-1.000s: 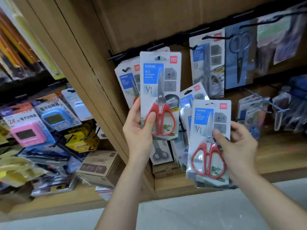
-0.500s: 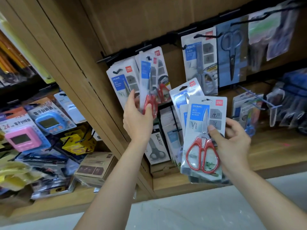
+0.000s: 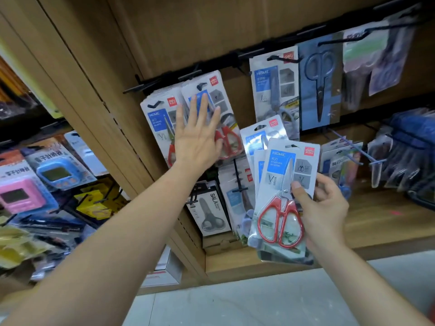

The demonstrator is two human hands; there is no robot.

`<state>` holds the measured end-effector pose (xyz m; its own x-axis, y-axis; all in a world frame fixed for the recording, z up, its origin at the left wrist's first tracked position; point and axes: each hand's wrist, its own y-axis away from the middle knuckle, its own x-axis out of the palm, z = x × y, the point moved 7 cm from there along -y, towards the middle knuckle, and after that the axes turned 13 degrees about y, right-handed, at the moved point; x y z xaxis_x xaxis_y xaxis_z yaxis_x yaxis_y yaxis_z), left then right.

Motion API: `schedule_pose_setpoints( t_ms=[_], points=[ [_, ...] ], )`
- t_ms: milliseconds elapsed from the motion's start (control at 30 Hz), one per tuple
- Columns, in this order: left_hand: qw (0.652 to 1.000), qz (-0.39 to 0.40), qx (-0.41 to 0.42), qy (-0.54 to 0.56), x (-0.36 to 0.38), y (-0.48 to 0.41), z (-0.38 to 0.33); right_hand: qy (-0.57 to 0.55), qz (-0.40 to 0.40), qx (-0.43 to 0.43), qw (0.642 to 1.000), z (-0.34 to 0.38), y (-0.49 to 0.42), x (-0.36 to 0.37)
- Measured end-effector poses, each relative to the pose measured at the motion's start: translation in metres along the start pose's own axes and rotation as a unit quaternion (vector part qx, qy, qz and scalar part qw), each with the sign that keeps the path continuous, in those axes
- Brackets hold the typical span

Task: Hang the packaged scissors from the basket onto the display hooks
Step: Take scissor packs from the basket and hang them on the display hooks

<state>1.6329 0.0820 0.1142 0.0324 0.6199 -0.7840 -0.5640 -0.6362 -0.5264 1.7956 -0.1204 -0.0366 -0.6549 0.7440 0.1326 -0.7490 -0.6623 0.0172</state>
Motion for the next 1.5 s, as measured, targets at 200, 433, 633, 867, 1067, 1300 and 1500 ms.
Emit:
schedule_pose_setpoints(
  t_ms=[200, 433, 633, 867, 1067, 1300, 1500],
  points=[
    [0.991, 0.128, -0.033, -0.011, -0.001, -0.038, 0.005, -0.004, 0.022, 0.009, 1.000, 0.000, -0.003, -0.001],
    [0.833, -0.002, -0.167, 0.528, -0.030, 0.020, -0.009, -0.049, 0.058, 0.033, 0.997, -0.001, -0.004, 0.006],
    [0.566, 0.160, -0.299, 0.751, 0.002, 0.121, -0.073, -0.074, 0.070, 0.048, 0.994, -0.007, -0.003, 0.018],
    [0.529, 0.099, -0.325, 0.777, 0.004, 0.130, -0.066, -0.076, 0.133, 0.100, 0.983, -0.013, 0.006, 0.030],
    [0.514, 0.054, -0.355, 0.779, -0.001, 0.127, -0.060, -0.108, 0.187, 0.164, 0.963, -0.018, 0.014, 0.041],
    [0.603, 0.007, -0.298, 0.740, 0.004, 0.125, -0.044, -0.170, 0.211, 0.178, 0.946, -0.014, 0.017, 0.042],
    [0.690, -0.081, -0.273, 0.665, -0.001, 0.120, -0.010, -0.142, 0.208, 0.150, 0.956, -0.010, 0.007, 0.033]
  ],
)
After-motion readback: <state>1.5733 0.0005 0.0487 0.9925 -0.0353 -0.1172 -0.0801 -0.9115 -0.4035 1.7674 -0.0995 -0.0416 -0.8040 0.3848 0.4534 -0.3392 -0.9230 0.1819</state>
